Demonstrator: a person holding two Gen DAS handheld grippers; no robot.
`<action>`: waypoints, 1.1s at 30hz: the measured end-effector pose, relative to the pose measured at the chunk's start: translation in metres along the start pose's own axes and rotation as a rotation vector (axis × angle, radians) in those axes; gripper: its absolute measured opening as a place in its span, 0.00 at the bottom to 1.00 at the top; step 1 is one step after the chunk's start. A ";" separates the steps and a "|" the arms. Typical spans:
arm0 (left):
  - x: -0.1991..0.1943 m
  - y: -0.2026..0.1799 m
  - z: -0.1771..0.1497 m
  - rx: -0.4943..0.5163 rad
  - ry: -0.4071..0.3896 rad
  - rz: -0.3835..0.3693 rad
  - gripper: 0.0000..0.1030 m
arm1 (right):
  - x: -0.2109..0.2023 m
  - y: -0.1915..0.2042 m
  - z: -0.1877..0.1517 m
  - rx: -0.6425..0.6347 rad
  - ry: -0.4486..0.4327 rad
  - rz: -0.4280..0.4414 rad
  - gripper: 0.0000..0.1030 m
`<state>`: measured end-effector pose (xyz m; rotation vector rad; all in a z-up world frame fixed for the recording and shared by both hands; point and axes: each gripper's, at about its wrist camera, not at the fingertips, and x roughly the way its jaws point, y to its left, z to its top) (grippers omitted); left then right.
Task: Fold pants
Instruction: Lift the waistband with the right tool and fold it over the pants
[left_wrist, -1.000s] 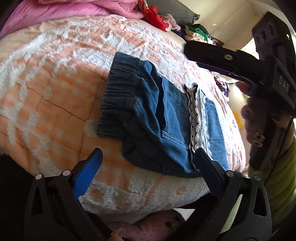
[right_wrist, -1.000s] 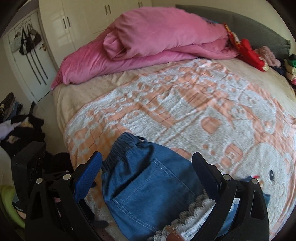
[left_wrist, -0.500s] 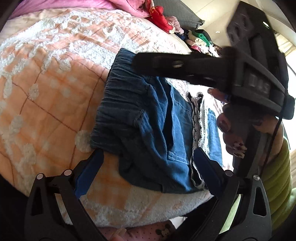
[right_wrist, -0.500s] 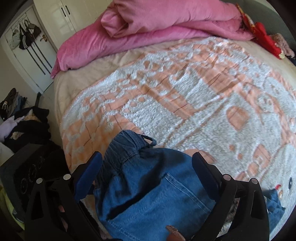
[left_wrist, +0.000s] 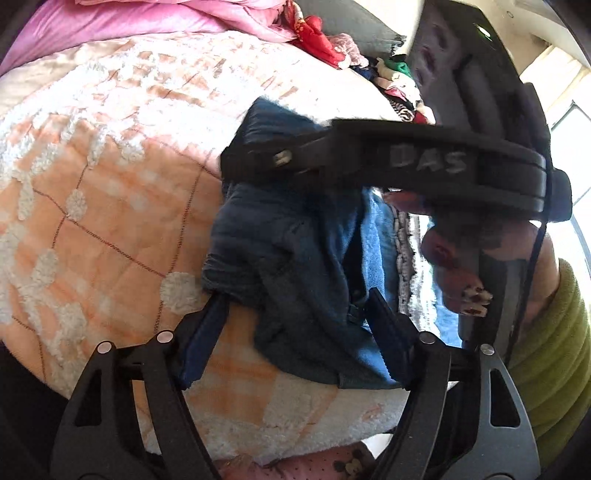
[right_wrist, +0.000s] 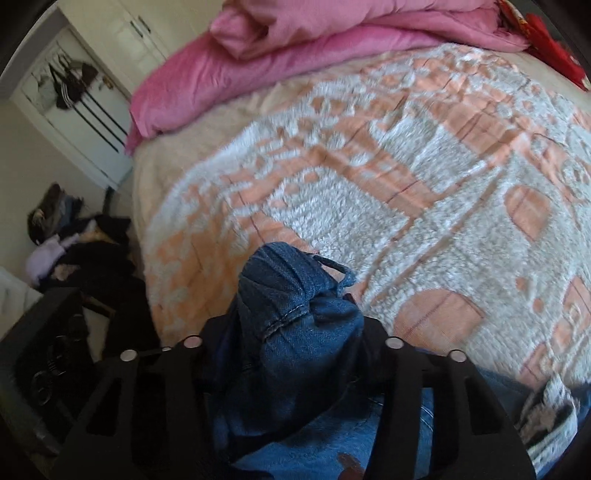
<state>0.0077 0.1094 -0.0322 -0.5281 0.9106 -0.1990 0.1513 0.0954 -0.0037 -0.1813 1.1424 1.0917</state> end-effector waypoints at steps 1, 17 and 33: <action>-0.002 -0.001 -0.001 0.006 -0.003 -0.004 0.65 | -0.012 -0.003 -0.003 0.015 -0.034 0.029 0.43; 0.028 -0.077 0.011 0.133 0.045 -0.101 0.58 | -0.137 -0.070 -0.063 0.159 -0.317 0.164 0.42; 0.062 -0.151 -0.028 0.387 0.166 -0.146 0.60 | -0.189 -0.127 -0.172 0.414 -0.438 -0.045 0.85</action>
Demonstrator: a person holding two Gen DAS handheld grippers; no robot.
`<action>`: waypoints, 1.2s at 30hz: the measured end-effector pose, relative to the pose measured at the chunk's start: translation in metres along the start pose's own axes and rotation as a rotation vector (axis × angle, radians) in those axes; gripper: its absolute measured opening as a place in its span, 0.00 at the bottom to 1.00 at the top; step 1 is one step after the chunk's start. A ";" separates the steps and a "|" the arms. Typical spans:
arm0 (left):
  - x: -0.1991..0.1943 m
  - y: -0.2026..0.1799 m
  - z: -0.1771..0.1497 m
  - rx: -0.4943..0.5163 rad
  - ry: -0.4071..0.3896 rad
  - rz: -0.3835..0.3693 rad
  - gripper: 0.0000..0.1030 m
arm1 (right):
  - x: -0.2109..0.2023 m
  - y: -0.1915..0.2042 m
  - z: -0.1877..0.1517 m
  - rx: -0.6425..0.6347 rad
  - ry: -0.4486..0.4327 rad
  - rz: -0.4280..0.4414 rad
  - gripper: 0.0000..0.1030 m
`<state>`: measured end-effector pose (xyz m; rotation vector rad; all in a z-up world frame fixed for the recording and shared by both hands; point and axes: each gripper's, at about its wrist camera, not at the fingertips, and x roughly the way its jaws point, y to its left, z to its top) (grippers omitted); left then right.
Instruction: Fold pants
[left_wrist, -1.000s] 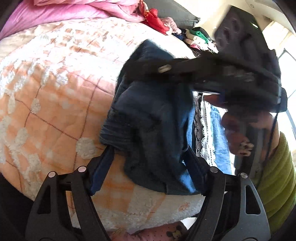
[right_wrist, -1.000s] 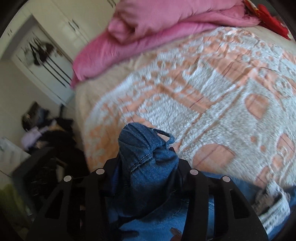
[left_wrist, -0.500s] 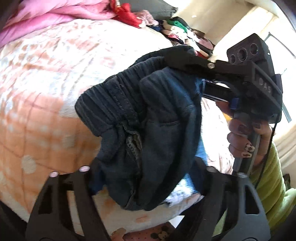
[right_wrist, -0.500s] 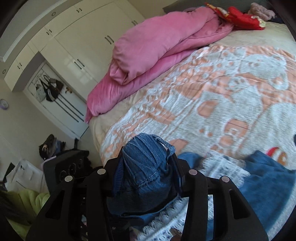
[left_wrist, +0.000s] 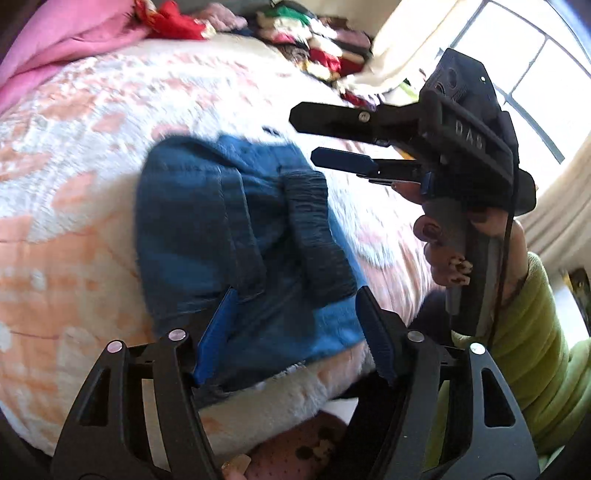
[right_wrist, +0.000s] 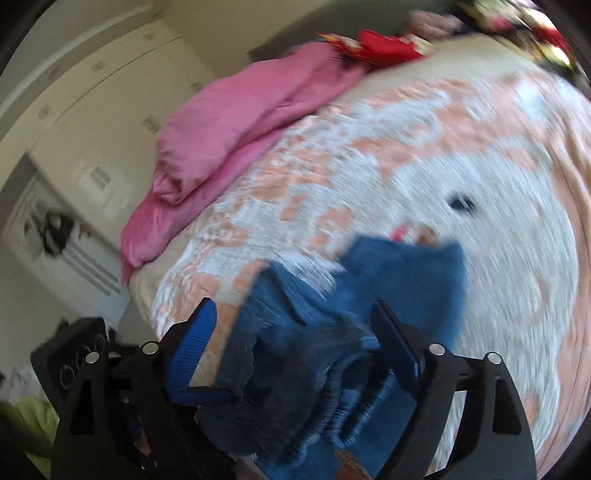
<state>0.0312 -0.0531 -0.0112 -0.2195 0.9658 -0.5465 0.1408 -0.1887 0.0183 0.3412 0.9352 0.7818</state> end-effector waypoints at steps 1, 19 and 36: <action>0.002 -0.001 -0.001 0.007 0.005 0.007 0.61 | -0.001 -0.007 -0.005 0.026 0.004 -0.012 0.85; 0.000 -0.020 -0.019 0.054 0.026 0.045 0.65 | -0.003 -0.003 -0.030 -0.037 0.021 -0.050 0.38; -0.036 -0.004 -0.004 0.019 -0.085 0.123 0.32 | -0.021 0.019 -0.005 -0.174 -0.017 -0.187 0.64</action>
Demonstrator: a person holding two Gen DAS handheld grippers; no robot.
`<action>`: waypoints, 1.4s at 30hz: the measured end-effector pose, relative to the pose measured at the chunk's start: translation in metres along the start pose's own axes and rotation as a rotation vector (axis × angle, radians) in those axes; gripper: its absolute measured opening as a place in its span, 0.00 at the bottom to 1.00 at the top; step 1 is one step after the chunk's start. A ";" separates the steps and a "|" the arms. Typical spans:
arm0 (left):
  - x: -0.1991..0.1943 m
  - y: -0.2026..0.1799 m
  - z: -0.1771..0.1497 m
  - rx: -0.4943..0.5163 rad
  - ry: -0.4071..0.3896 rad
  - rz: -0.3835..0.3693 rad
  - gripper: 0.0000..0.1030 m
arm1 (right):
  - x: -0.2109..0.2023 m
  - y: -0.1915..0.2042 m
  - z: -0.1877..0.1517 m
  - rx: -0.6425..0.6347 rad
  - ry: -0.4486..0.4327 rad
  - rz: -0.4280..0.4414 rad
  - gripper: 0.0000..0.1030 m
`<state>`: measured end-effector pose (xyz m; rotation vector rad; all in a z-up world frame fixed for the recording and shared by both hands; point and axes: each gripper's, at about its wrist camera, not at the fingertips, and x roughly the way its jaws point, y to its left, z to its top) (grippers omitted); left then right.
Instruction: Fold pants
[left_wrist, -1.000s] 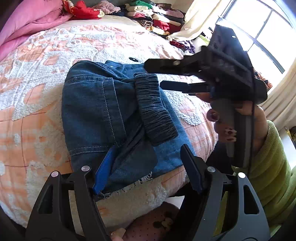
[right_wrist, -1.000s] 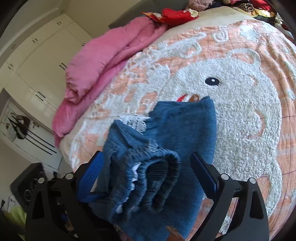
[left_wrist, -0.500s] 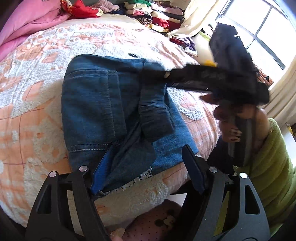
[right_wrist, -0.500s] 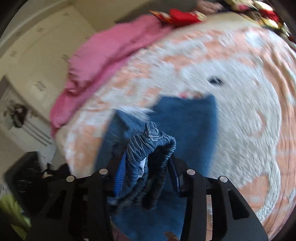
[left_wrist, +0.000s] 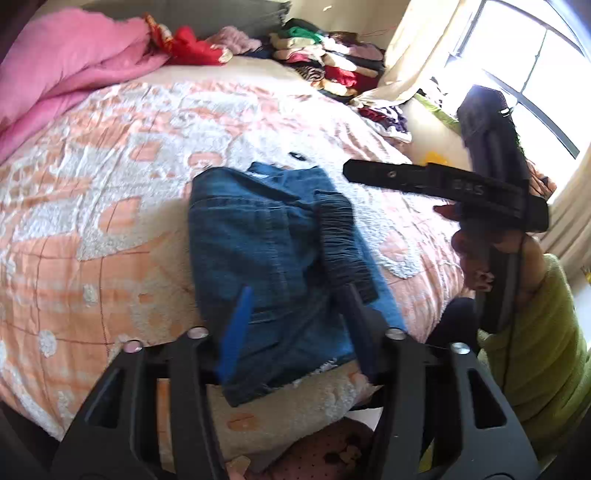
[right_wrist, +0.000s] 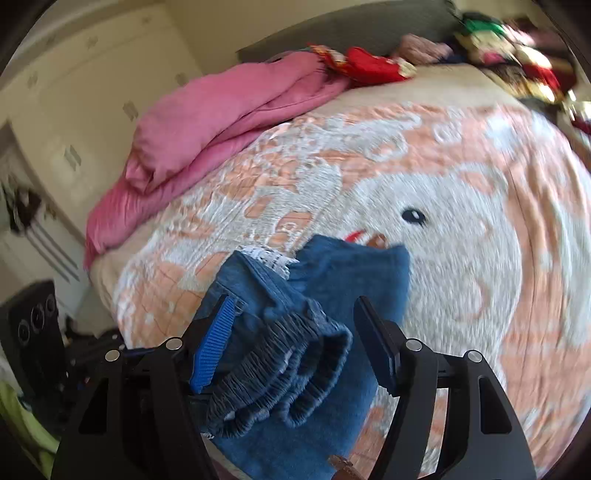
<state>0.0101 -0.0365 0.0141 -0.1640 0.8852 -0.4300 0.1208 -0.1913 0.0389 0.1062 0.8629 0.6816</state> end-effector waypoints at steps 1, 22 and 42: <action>0.005 0.001 -0.001 0.002 0.013 0.010 0.29 | 0.004 0.006 0.005 -0.026 0.005 -0.003 0.63; 0.032 -0.004 -0.023 0.059 0.107 0.033 0.28 | 0.110 0.051 0.034 -0.302 0.208 -0.154 0.04; 0.026 -0.001 -0.025 0.044 0.107 0.012 0.32 | 0.017 0.032 0.023 -0.097 0.002 -0.095 0.56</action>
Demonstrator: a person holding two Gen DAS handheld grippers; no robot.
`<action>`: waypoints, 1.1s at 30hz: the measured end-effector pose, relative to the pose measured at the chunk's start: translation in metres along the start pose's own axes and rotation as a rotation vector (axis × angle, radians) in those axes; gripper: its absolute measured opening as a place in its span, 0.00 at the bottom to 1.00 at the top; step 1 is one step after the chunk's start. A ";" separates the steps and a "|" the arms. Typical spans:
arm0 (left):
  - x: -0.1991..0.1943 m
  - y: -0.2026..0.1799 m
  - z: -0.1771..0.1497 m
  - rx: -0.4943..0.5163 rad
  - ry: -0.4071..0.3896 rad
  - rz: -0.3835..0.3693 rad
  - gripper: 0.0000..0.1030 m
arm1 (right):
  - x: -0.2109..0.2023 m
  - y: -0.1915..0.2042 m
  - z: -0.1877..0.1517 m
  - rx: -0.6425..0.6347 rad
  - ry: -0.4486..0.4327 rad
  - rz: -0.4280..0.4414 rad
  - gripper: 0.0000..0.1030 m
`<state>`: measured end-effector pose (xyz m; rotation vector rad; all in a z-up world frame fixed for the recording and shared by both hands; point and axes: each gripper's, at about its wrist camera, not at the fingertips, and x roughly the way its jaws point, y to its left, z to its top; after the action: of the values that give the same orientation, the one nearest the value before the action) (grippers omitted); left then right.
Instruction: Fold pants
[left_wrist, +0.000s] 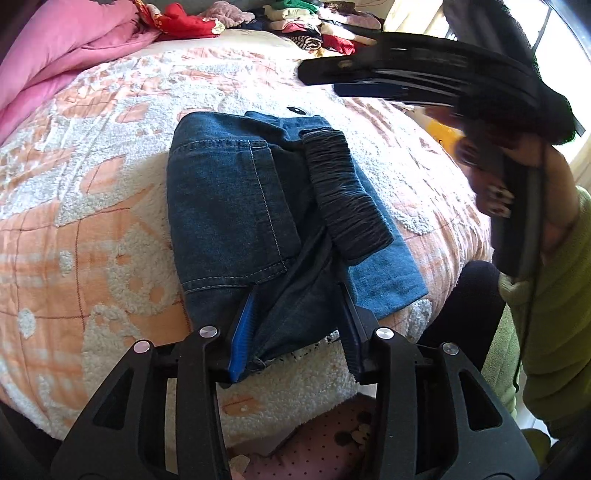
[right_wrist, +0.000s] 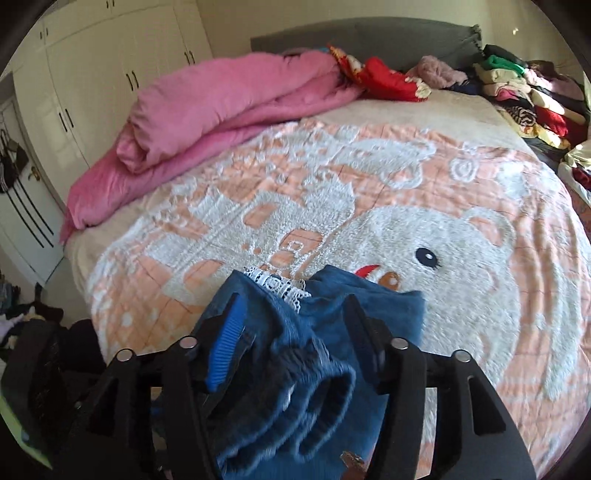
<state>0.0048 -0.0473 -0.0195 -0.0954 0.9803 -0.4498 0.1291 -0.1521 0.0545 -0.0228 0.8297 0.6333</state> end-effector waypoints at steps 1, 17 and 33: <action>-0.001 0.000 0.000 0.000 -0.001 0.000 0.33 | -0.009 0.000 -0.004 0.007 -0.015 0.002 0.57; -0.020 -0.008 -0.001 0.003 -0.029 0.023 0.50 | -0.079 -0.006 -0.059 0.098 -0.107 -0.018 0.83; -0.038 0.002 0.005 -0.025 -0.081 0.091 0.75 | -0.094 -0.001 -0.108 0.114 -0.073 -0.054 0.90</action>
<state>-0.0089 -0.0308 0.0127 -0.0907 0.9073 -0.3480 0.0086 -0.2295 0.0451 0.0808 0.7907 0.5329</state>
